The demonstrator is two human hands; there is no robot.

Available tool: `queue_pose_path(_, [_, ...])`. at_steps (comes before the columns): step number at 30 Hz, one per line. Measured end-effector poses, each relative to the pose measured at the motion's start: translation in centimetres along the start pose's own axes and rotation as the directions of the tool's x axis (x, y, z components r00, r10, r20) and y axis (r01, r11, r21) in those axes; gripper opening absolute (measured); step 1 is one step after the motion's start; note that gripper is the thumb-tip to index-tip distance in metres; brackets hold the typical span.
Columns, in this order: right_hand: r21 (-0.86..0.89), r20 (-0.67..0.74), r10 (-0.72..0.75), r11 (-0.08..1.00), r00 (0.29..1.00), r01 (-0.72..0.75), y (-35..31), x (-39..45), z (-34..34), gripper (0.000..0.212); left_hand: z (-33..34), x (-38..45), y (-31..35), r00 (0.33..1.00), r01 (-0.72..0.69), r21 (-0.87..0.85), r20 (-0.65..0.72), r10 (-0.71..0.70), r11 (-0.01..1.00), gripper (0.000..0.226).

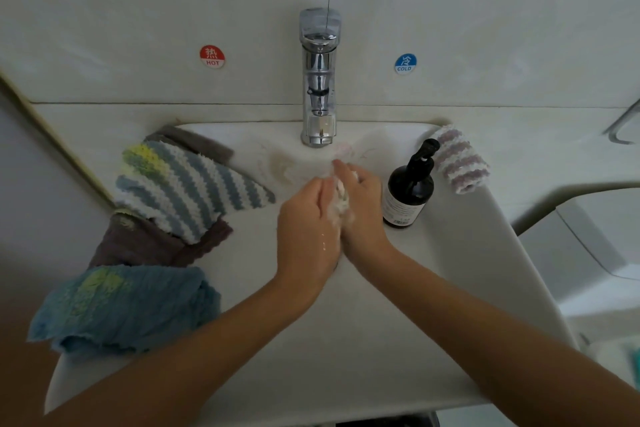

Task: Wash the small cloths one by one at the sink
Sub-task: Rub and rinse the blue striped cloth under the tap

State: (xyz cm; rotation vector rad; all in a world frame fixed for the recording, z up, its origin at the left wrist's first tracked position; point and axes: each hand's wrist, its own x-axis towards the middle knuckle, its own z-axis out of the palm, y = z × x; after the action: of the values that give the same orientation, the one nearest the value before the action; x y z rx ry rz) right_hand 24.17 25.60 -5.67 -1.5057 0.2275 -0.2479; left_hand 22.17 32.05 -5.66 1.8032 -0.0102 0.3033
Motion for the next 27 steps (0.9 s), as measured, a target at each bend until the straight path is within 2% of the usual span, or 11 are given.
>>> queue_pose_path(6, [0.009, 0.01, -0.003, 1.0, 1.0, 0.003, 0.7, -1.7, 0.4, 0.037, 0.0, 2.1, -0.8, 0.998, 0.044, -0.008, -0.034, -0.044, 0.999, 0.042])
queue_pose_path(10, [0.139, -0.037, 0.119, 0.984, 0.992, -0.113, -0.5, -0.3, 0.0, 0.041, 0.5, 0.1, -0.1, 0.999, 0.035, -0.017, -0.01, -0.035, 0.999, 0.037])
queue_pose_path(12, [0.076, -0.009, 0.092, 0.993, 0.996, -0.091, 0.0, -1.3, 0.2, 0.041, 0.2, 1.3, -0.2, 0.998, 0.066, -0.029, -0.016, -0.066, 0.997, 0.039])
queue_pose_path(14, [-0.023, 0.086, 0.02, 1.0, 0.996, -0.018, 0.2, -2.2, 0.2, 0.041, -0.7, 3.2, -0.4, 0.996, 0.07, -0.003, 0.047, -0.069, 0.998, 0.043])
queue_pose_path(16, [-0.069, 0.162, -0.011, 0.997, 0.987, 0.023, -0.6, -1.2, -0.4, 0.041, -2.1, 4.5, -0.8, 0.984, 0.03, 0.111, 0.171, -0.048, 0.993, 0.044])
queue_pose_path(18, [-0.114, 0.168, -0.049, 0.991, 0.985, 0.069, -1.6, 0.4, -1.5, 0.042, -3.7, 5.4, -0.9, 0.964, -0.047, 0.193, 0.265, -0.005, 0.98, 0.042])
queue_pose_path(20, [-0.194, 0.21, -0.116, 0.968, 0.971, 0.158, -2.1, 1.3, -2.7, 0.042, -5.1, 6.1, -0.3, 0.94, -0.069, 0.19, 0.34, 0.0, 0.979, 0.039])
queue_pose_path(23, [-0.299, 0.359, -0.153, 0.916, 0.921, 0.269, -2.6, 1.8, -3.7, 0.032, -6.4, 6.5, 1.0, 0.884, -0.101, 0.207, 0.467, -0.007, 0.973, 0.033])
queue_pose_path(27, [-0.315, 0.465, -0.135, 0.898, 0.875, 0.306, -3.5, 2.6, -4.7, 0.023, -7.8, 6.9, 1.6, 0.866, 0.016, 0.188, 0.489, -0.108, 0.982, 0.033])
